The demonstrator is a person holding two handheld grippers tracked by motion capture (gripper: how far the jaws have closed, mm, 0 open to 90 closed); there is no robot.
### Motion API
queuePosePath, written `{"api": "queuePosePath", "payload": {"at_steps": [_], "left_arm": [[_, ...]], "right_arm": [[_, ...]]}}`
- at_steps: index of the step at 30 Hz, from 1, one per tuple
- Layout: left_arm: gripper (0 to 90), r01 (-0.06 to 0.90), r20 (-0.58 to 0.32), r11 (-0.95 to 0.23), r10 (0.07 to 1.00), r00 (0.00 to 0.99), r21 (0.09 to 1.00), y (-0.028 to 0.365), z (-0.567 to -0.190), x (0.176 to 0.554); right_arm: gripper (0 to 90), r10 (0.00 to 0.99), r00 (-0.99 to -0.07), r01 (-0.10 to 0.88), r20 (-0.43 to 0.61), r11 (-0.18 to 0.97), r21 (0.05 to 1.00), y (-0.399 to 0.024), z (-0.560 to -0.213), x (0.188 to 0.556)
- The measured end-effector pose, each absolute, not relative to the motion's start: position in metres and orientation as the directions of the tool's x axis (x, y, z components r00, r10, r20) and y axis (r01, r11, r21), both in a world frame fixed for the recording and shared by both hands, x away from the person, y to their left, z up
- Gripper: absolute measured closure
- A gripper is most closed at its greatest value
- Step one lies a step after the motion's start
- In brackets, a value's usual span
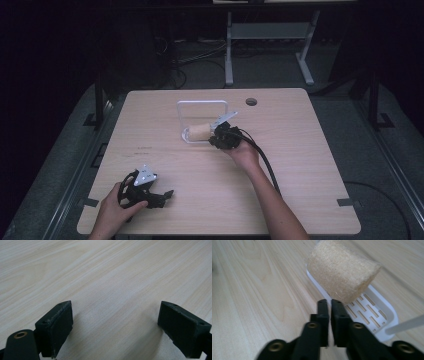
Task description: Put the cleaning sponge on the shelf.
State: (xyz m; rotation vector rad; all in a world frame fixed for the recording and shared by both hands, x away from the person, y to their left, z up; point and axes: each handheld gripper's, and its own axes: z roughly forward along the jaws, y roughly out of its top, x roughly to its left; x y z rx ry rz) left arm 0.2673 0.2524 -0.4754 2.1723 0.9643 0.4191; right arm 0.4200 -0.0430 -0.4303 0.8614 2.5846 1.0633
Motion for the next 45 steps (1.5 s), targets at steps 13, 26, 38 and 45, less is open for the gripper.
{"api": "queuePosePath", "payload": {"at_steps": [13, 26, 38, 45], "left_arm": [[12.1, 0.514, 0.007, -0.468, 0.743, 0.669, 0.719, 0.252, -0.475, 0.267], [12.1, 0.513, 0.006, -0.466, 0.744, 0.668, 0.721, 0.252, -0.475, 0.267], [12.1, 0.513, 0.005, -0.464, 0.745, 0.667, 0.722, 0.252, -0.476, 0.267], [12.1, 0.511, 0.007, -0.466, 0.744, 0.668, 0.722, 0.252, -0.476, 0.267]], "right_arm": [[30.2, 0.624, -0.781, 0.467, 0.008, 0.576, 0.672, -0.055, -0.428, 0.408], [18.0, 0.657, -0.754, 0.477, -0.002, 0.549, 0.687, -0.086, -0.425, 0.387], [17.6, 0.689, -0.725, 0.486, -0.002, 0.513, 0.707, -0.122, -0.419, 0.365], [17.6, 0.705, -0.709, 0.497, 0.004, 0.497, 0.711, -0.142, -0.419, 0.352]]}}
